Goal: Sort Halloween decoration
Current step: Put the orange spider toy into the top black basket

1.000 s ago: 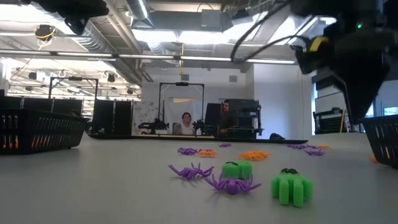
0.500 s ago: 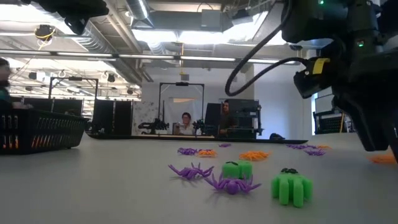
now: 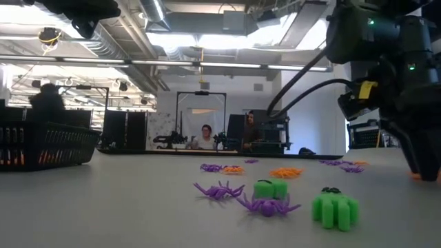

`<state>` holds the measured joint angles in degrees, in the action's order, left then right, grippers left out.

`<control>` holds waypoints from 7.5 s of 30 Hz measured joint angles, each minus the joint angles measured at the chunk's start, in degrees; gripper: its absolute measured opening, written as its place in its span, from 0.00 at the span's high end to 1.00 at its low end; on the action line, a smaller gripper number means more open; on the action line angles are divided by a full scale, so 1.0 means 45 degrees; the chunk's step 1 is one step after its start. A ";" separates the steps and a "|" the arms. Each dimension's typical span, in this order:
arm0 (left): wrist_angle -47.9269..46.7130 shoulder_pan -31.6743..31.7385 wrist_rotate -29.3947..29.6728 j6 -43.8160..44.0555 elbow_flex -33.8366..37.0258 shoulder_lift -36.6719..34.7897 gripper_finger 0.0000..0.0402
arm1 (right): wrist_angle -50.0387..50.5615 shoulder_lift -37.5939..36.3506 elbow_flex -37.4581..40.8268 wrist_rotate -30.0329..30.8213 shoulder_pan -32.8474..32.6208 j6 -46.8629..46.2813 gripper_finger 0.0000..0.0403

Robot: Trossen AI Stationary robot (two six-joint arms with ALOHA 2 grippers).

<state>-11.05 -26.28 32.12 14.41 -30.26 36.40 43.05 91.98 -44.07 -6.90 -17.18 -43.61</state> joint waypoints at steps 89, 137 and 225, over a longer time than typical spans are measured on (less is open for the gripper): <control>0.9927 0.1723 -0.3133 0.0874 -0.0005 0.8499 0.87 | -1.7554 0.1016 -0.1209 0.2621 0.0575 0.7776 0.99; 0.5837 0.1974 -0.2653 0.1541 -0.0801 0.8098 1.00 | -1.6449 0.1021 -0.1234 0.4295 0.0682 0.6936 0.72; 0.7320 0.0586 -0.3908 -0.1292 -0.0767 0.6159 0.86 | 0.0060 -0.3999 0.2148 0.2916 0.0327 -0.2866 0.97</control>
<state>21.89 -23.64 14.53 8.60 -33.71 64.12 43.32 73.99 -34.41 6.22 -15.70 -56.51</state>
